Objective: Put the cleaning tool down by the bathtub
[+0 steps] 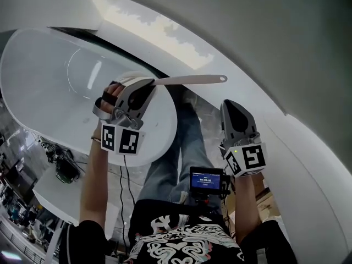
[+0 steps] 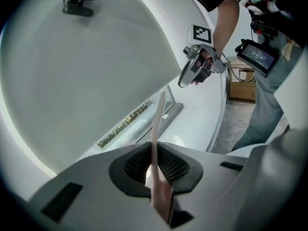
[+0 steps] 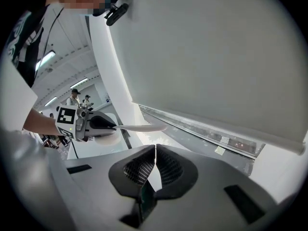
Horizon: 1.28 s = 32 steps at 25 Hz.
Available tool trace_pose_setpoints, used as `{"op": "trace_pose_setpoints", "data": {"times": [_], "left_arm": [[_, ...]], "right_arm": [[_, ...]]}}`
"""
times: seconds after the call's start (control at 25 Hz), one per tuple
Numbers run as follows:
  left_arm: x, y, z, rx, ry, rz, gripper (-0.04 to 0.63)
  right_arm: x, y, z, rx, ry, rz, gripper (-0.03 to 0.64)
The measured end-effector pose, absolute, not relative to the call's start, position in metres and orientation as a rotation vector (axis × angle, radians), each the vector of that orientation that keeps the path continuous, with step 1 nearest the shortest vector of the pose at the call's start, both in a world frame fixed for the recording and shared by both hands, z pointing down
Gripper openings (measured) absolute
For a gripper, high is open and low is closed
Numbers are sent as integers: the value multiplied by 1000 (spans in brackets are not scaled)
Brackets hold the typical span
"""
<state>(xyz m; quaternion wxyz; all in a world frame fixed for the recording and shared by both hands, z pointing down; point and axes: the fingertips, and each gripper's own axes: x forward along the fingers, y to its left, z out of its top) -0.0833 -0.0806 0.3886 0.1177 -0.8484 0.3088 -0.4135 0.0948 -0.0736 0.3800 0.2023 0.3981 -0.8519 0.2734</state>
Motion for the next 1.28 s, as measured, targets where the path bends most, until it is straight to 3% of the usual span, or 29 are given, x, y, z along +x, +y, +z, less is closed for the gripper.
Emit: {"op": "trace_pose_setpoints", "data": {"times": [1.28], "left_arm": [[-29, -135, 544, -2378, 430, -1218, 46]], "right_arm": [[126, -72, 521, 1064, -2301, 809, 28]]}}
